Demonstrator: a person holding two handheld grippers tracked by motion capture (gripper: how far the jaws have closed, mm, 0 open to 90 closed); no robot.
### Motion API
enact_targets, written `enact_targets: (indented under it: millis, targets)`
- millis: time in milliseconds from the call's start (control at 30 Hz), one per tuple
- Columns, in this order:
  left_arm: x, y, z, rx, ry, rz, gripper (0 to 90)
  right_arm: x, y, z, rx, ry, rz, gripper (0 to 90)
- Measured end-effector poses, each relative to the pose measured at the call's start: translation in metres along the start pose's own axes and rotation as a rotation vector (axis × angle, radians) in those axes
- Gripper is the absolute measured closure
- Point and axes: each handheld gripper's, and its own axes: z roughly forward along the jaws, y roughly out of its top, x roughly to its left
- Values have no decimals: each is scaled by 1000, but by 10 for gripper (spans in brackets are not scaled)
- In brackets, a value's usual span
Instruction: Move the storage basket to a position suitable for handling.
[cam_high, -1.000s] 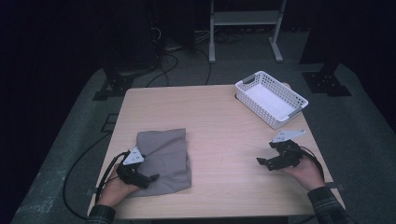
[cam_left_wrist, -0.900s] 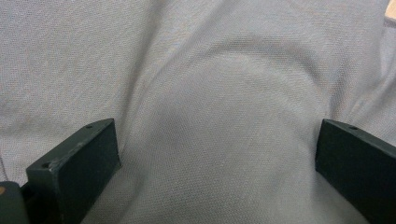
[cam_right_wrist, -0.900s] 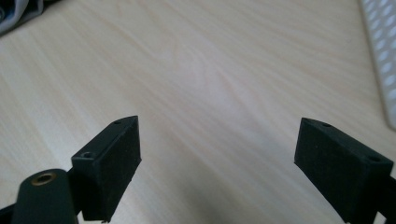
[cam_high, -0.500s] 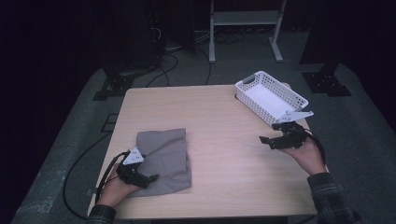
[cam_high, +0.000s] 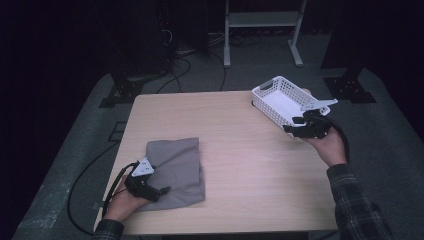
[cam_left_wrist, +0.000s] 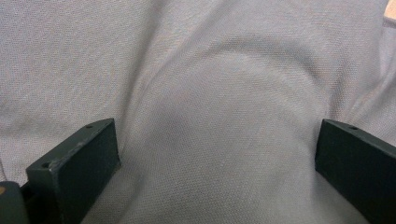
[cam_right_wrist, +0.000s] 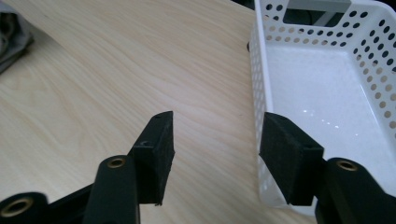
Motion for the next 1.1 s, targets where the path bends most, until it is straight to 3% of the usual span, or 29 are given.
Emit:
enact_targets:
  millis: [233, 533, 933, 1100]
  targets:
    - [0, 0, 0, 1, 0, 0, 0, -21, 2, 16, 25, -18, 32, 508]
    - [0, 0, 0, 1, 0, 1, 0, -37, 3, 34, 61, -16, 73, 579]
    - [0, 0, 0, 0, -1, 0, 0, -41, 6, 54, 132, -34, 65, 597]
    - [0, 0, 0, 0, -1, 0, 0, -40, 3, 58, 164, -27, 55, 699]
